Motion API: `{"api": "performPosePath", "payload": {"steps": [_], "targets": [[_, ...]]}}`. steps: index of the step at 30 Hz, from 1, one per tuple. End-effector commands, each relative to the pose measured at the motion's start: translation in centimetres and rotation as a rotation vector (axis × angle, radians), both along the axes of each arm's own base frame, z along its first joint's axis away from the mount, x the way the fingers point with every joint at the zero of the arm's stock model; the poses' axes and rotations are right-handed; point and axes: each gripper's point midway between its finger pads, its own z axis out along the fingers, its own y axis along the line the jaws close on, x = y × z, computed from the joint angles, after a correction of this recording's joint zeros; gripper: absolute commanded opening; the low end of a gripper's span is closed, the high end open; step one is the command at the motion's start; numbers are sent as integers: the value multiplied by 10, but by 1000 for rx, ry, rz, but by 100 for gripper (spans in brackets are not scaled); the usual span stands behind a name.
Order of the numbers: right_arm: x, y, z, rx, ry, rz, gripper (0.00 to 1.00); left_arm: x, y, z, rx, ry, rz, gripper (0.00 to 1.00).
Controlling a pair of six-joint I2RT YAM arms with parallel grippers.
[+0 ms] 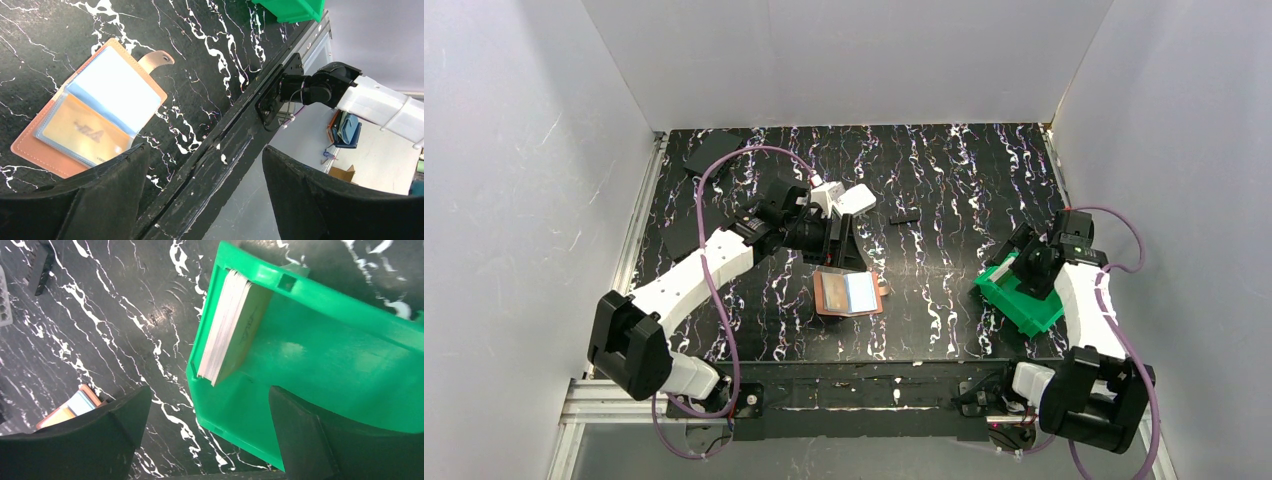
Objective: Put the credit cards into the card holder
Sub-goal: Pick up the credit card from the storage box.
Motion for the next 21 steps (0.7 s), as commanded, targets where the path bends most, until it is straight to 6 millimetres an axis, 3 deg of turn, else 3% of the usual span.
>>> {"api": "performPosePath", "payload": {"steps": [1,8,21], "targets": [[25,8,7,75,-107,-18,96,-5,-3,1,-24,-12,-59,82],[29,8,-22,98,-90,-51,95,-4,0,3,-9,-34,-65,82],[38,4,-31,85,-114,-64,95,-4,2,-4,6,-30,-63,83]]}}
